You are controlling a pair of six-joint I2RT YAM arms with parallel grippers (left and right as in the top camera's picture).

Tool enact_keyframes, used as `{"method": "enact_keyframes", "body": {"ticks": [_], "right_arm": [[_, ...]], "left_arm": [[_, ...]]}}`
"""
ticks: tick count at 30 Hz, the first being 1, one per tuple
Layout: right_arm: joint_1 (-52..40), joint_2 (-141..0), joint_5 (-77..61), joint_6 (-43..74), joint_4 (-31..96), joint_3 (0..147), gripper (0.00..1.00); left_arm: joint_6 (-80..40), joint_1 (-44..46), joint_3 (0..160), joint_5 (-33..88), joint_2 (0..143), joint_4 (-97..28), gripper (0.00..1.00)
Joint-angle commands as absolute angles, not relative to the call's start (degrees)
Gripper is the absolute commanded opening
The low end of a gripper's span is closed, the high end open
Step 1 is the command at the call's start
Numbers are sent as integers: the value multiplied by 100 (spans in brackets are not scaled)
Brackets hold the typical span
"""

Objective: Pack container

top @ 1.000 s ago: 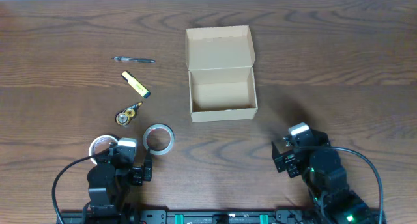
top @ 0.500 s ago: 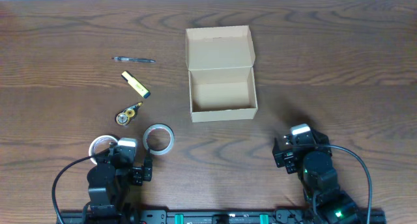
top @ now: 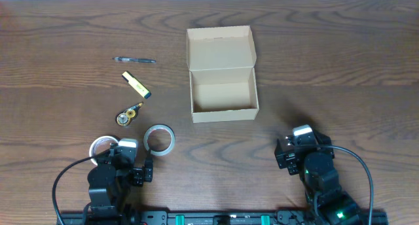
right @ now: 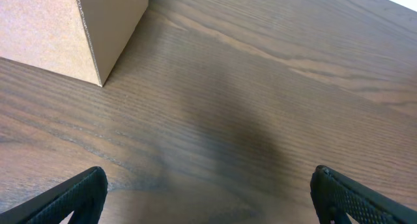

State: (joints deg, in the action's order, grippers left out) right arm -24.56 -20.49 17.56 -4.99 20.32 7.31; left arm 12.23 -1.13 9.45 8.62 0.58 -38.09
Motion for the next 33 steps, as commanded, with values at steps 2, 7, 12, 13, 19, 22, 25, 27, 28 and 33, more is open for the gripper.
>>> {"method": "enact_keyframes", "body": {"ticks": [2,7,12,13,19,22,25,27,28,33], "right_arm": [[-2418,-2014,1820,-497,2047,683,99],[-2418,-2014,1820,-497,2060,683,99],[-2418,-2014,1820,-497,2060,683,99],[-2418,-2014,1820,-497,2060,683,99],[-2418,-2014,1820,-497,2060,683,99],[-2418,-2014,1820,-497,2060,683,99],[-2418,-2014,1820,-497,2060,683,99],[-2418,-2014,1820,-497,2060,683,99],[-2418,-2014,1817,-497,2060,683,99],[-2418,-2014,1820,-497,2060,683,99]], "left_arm": [[1219,-148,928,882,21,-3872,95],[1219,-148,928,882,21,-3876,95],[1219,-148,928,882,21,-3874,96],[1221,-148,928,878,21,-3852,95],[1109,-148,1041,1177,139,-3760,95],[1107,-148,1330,1232,434,-3747,95],[674,-148,1815,1249,961,-3632,96],[287,-148,2123,1197,1297,-3621,95],[69,-148,2292,1133,1481,-3621,95],[-1127,-148,3168,263,2397,-3776,95]]}}
